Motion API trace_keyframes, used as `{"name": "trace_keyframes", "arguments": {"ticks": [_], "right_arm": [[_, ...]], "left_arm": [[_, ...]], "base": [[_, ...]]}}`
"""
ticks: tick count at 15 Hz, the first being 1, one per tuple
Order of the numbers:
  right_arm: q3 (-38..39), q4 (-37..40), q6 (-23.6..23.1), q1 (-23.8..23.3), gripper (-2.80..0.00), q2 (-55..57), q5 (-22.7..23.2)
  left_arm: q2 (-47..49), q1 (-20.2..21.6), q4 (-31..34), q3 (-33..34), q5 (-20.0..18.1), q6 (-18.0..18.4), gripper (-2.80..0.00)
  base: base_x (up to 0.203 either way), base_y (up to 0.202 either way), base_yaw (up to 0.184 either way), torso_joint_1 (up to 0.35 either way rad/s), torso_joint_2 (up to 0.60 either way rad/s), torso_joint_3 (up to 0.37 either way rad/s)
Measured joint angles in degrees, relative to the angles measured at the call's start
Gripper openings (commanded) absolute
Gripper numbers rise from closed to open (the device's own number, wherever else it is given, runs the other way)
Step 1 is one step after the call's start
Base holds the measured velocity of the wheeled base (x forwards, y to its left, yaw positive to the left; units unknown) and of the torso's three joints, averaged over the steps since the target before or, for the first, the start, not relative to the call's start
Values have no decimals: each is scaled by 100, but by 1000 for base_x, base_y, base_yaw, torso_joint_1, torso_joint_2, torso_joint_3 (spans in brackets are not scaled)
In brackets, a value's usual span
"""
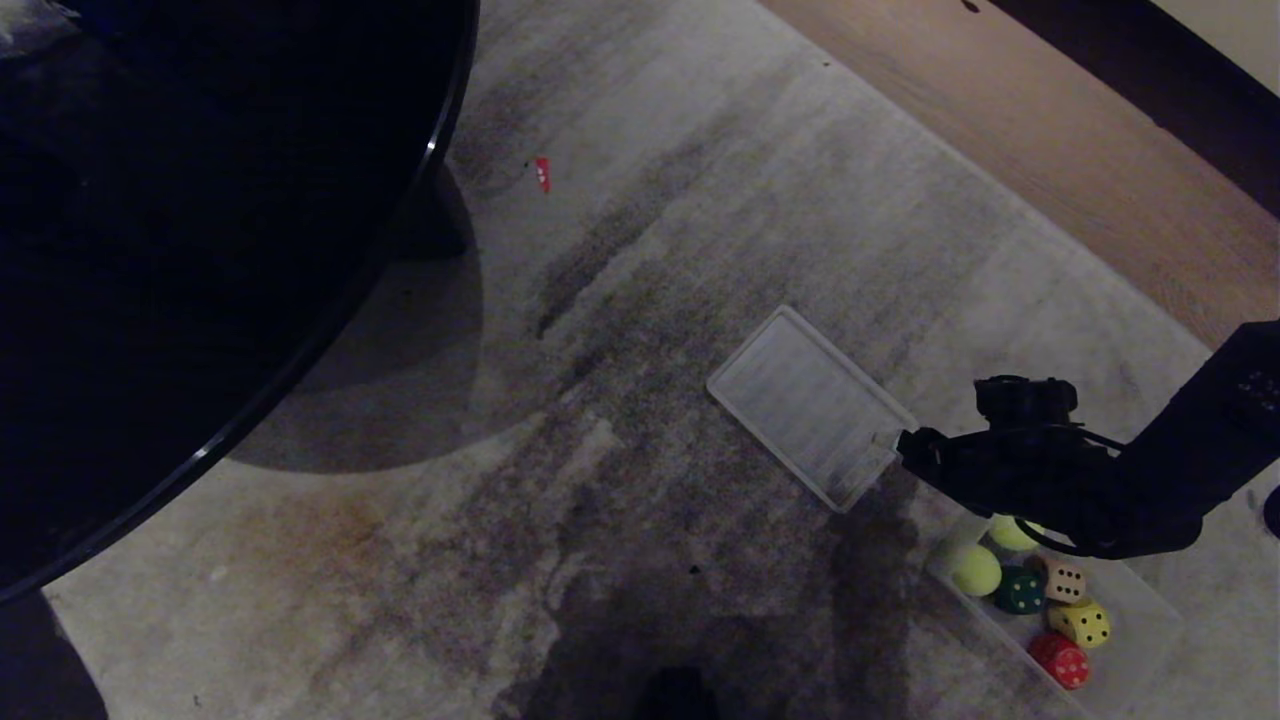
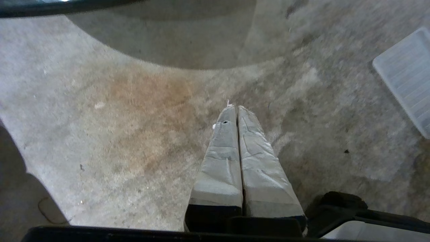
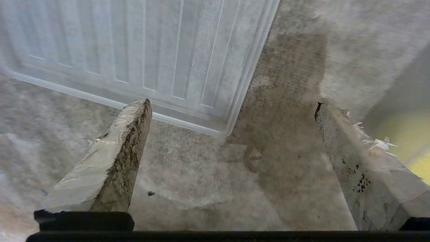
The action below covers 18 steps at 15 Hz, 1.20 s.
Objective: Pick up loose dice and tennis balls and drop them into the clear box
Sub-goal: Close the lid
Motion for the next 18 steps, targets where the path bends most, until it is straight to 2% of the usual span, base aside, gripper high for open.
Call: {"name": "trace_keyframes", "arguments": {"ticks": [10,18], "right_arm": [[-18,-98,4,-11,0,-50,-7],[-21,-369,18,-85,0,1,-16]], "left_arm": [[0,0,-2,0,0,-7,-280],[0,0,-1,0,3,-8,-280]], "base": [[0,0,0,2,3,-191],[0,0,0,0,0,-18]]}}
